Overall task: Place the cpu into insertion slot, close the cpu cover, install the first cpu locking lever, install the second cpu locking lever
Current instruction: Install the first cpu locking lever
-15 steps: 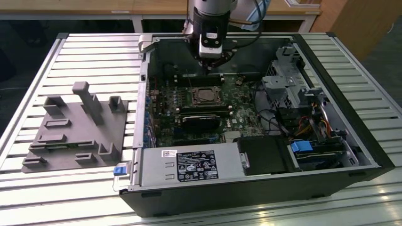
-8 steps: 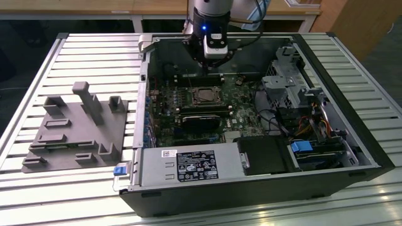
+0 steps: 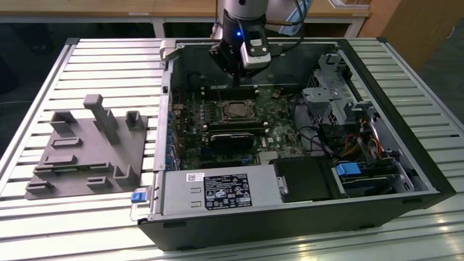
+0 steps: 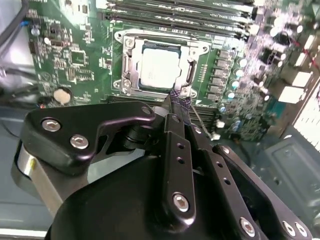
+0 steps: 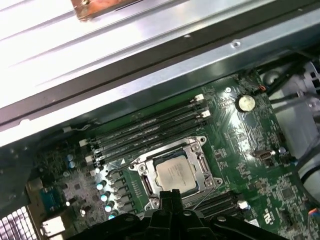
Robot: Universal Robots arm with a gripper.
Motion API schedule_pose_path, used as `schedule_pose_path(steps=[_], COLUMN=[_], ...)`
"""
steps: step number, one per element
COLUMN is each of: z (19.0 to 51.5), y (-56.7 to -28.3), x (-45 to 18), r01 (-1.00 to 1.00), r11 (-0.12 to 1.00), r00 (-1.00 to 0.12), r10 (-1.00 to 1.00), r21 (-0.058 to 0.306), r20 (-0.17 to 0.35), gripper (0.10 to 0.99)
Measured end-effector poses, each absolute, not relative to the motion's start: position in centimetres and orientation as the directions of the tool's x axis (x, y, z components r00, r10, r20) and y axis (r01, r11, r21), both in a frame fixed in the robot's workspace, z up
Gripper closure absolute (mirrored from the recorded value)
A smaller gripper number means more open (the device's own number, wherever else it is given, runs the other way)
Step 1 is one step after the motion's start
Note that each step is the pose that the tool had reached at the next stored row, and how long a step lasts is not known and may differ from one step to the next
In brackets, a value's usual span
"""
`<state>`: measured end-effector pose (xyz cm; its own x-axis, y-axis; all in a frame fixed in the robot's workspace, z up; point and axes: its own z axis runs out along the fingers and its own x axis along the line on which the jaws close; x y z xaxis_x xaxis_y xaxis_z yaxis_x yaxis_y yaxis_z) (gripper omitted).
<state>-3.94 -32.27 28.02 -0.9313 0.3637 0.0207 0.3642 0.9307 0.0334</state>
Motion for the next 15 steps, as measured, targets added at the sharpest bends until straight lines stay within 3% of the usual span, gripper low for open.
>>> schedule_pose_path(steps=[15], z=[27.81], y=[-32.27], x=[-3.93], r01=[0.102], r11=[0.994], r00=[-0.995], r10=[0.101], r21=[0.034], r20=[0.017], gripper=[0.98])
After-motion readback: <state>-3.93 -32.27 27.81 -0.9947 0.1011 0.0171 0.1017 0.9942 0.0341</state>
